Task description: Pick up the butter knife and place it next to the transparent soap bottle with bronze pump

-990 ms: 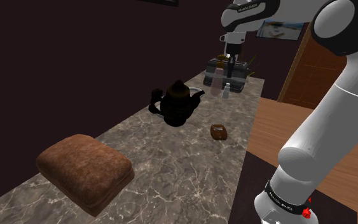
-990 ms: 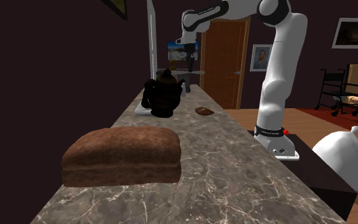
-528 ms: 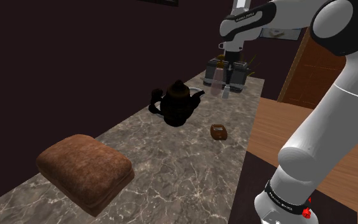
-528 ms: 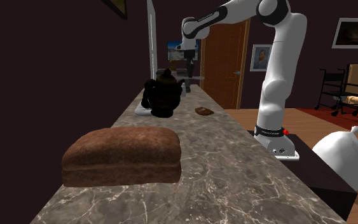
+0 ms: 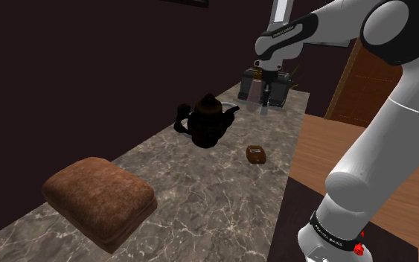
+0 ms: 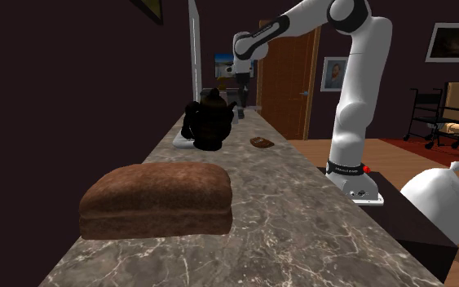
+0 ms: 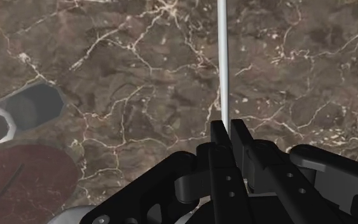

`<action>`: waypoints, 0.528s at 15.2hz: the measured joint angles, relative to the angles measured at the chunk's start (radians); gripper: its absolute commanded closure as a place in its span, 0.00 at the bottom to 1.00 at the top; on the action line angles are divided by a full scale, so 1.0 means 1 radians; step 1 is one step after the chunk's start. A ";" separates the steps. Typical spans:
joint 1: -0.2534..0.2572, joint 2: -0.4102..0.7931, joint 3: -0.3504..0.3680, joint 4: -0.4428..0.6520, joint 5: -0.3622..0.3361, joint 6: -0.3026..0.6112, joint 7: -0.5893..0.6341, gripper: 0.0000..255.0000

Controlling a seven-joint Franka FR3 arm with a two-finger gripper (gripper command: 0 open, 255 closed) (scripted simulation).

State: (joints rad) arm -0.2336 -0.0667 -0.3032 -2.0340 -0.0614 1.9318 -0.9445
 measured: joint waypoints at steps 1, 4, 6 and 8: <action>-0.001 0.005 -0.001 -0.006 0.001 0.011 -0.001 1.00; -0.002 0.019 -0.003 -0.030 0.005 0.049 -0.005 1.00; -0.002 0.029 -0.003 -0.049 0.007 0.077 -0.004 1.00; -0.002 0.034 -0.004 -0.070 0.008 0.102 -0.005 1.00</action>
State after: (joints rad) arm -0.2359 -0.0332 -0.3072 -2.1036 -0.0534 2.0339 -0.9493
